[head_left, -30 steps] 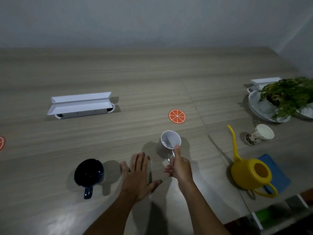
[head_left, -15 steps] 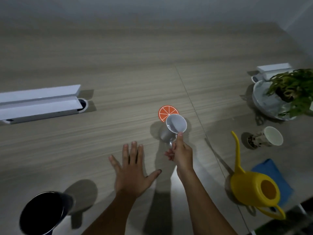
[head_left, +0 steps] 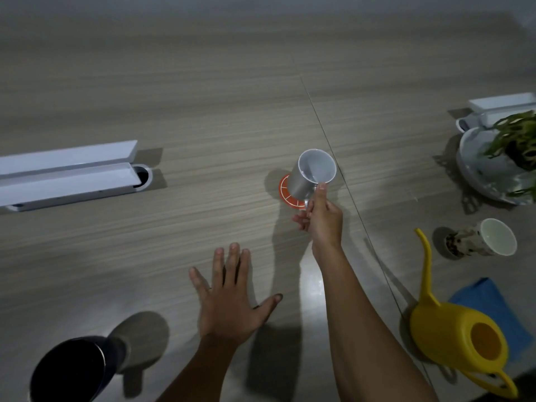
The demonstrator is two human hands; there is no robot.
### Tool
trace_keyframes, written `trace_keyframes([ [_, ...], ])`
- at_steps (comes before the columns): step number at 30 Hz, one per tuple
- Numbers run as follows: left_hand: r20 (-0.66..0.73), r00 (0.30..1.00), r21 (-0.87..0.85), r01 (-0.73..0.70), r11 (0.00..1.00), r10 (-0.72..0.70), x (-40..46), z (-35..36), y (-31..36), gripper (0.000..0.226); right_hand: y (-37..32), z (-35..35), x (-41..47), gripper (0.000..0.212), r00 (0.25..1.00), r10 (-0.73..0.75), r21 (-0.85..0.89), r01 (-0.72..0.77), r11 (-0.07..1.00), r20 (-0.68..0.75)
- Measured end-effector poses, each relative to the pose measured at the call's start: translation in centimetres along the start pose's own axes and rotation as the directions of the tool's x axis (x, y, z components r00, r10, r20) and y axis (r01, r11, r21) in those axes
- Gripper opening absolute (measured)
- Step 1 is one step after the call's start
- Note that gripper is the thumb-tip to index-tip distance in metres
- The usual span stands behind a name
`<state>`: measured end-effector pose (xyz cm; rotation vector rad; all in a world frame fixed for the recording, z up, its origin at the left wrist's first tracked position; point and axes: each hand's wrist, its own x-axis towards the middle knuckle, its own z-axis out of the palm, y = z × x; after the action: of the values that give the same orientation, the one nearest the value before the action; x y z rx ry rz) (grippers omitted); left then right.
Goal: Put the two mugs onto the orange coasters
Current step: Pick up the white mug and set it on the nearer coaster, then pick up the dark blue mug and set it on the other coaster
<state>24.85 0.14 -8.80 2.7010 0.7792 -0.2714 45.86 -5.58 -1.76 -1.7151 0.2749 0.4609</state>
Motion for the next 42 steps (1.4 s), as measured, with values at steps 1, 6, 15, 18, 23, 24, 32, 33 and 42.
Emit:
trace_keyframes([
  [1, -0.002, 1.000, -0.004, 0.000, 1.000, 0.000, 0.0, 0.0, 0.0, 0.110, -0.1, 0.0, 0.4, 0.056, 1.000, 0.000, -0.006, 0.000, 1.000, 0.000],
  [6, 0.004, 1.000, -0.005, 0.008, 1.000, -0.008, 0.2, 0.1, 0.0, 0.110, 0.0, 0.4, 1.4, 0.055, 1.000, 0.003, -0.028, -0.003, 1.000, -0.007],
  [15, 0.006, 1.000, -0.004, 0.009, 1.000, -0.009, 0.3, 0.1, 0.0, 0.109, 1.2, 0.7, 1.6, 0.053, 1.000, -0.001, -0.030, 0.000, 1.000, -0.020],
  [18, 0.013, 1.000, 0.000, 0.010, 1.000, -0.010, 0.3, 0.2, -0.1, 0.109, 1.5, 0.6, 1.7, 0.057, 1.000, 0.002, -0.026, -0.002, 1.000, -0.029],
  [23, 0.010, 1.000, -0.001, 0.003, 1.000, -0.003, 0.2, 0.4, -0.2, 0.108, 1.7, 0.4, 1.8, 0.060, 0.999, 0.027, -0.024, -0.027, 0.999, -0.024],
  [24, 0.004, 1.000, -0.002, -0.001, 1.000, 0.001, 0.3, 0.4, -0.2, 0.108, 1.6, 0.3, 1.8, 0.059, 0.999, 0.042, -0.016, -0.042, 0.999, -0.015],
  [32, -0.030, 0.999, 0.023, -0.012, 1.000, 0.013, 0.6, 0.1, -0.2, 0.107, 1.2, -2.3, -2.1, 0.020, 0.999, 0.019, 0.131, -0.024, 0.991, 0.039],
  [33, -0.031, 0.999, 0.027, -0.025, 0.999, 0.026, 0.4, 0.1, -0.4, 0.106, 1.4, -2.9, -3.3, 0.016, 0.999, 0.019, 0.121, -0.024, 0.992, 0.041],
  [42, -0.093, 0.979, -0.080, -0.187, 0.979, 0.179, -14.0, 2.5, -6.9, 0.088, 12.7, -4.9, -17.0, 0.025, 0.911, -0.228, -0.558, 0.392, 0.731, 0.343],
])
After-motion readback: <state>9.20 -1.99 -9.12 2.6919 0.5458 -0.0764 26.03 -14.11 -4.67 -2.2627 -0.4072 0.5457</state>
